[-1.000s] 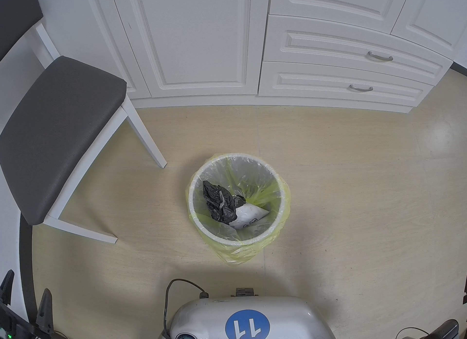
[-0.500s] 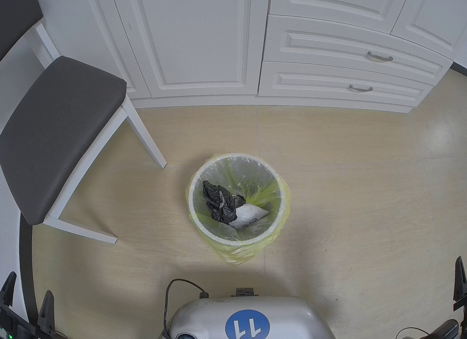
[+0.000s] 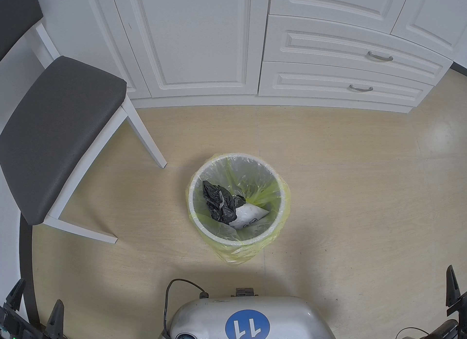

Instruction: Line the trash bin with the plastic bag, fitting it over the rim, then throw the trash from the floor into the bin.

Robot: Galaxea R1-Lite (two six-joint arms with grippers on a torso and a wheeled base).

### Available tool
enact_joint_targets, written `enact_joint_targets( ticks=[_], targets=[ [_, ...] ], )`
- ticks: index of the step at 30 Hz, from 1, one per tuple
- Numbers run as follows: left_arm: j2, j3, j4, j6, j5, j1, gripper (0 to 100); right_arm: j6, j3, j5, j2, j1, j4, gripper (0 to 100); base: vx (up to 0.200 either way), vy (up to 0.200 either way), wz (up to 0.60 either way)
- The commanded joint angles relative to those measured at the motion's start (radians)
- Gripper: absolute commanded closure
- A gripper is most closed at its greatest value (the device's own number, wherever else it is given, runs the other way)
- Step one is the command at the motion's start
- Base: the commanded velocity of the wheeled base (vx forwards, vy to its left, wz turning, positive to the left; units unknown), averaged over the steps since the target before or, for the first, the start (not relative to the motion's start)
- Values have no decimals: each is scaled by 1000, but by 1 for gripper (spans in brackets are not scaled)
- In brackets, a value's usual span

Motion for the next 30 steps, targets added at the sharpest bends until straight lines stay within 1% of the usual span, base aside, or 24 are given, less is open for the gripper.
enact_joint_targets(
  ticks=[1,4,10,15,30],
  targets=[
    [-16,10,-2,-2,-1,0,0,0,18,0,-15,0,26,0,0,0,0],
    [-16,8,-2,-2,-1,0,0,1,18,0,-14,0,58,0,0,0,0],
    [-16,8,-2,-2,-1,0,0,4,18,2,-14,0,60,0,0,0,0],
    [-16,8,-2,-2,-1,0,0,3,18,33,-14,0,60,0,0,0,0],
    [-16,8,-2,-2,-1,0,0,-5,18,66,-14,0,62,0,0,0,0]
  ],
)
